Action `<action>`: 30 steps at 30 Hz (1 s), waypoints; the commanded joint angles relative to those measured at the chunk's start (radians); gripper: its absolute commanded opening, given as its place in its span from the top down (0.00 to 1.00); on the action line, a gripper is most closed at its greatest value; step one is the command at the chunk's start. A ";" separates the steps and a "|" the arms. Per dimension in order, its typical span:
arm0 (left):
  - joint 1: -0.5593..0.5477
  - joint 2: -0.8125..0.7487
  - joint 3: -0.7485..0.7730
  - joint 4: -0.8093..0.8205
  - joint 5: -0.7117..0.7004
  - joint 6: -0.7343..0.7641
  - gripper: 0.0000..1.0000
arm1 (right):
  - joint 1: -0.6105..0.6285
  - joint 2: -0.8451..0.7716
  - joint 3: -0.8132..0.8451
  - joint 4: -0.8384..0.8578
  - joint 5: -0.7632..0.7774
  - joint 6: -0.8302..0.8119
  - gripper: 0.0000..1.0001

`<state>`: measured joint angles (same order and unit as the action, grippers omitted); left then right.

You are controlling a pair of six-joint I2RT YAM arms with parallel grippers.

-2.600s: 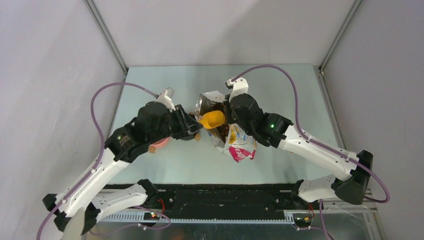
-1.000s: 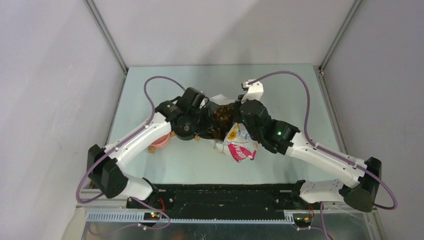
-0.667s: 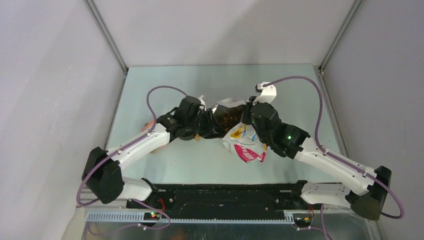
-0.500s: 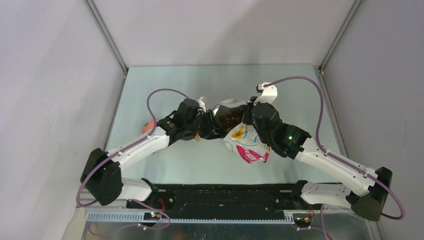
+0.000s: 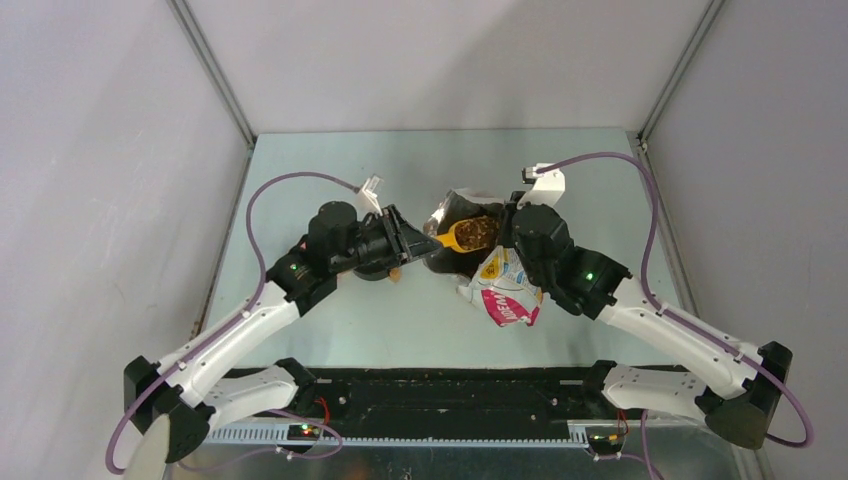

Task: Serve the pet food
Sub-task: Collect the pet food from the pet food bag.

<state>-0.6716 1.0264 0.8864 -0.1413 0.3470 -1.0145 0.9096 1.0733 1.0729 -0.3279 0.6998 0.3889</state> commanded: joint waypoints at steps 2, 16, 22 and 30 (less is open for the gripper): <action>0.003 -0.014 -0.029 0.063 0.005 -0.038 1.00 | 0.001 -0.046 0.004 0.052 0.028 -0.007 1.00; 0.049 -0.046 -0.008 -0.047 -0.056 0.073 1.00 | 0.004 -0.064 0.004 0.069 0.058 -0.048 1.00; 0.049 -0.020 0.096 -0.226 -0.054 0.179 1.00 | 0.006 -0.074 0.005 0.059 0.044 -0.047 1.00; 0.052 -0.010 0.116 -0.234 -0.037 0.193 1.00 | 0.014 -0.078 0.004 0.045 0.016 -0.045 1.00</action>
<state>-0.6285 1.0122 0.9638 -0.3855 0.2993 -0.8593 0.9089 1.0435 1.0603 -0.3344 0.7071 0.3420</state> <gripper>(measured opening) 0.316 0.009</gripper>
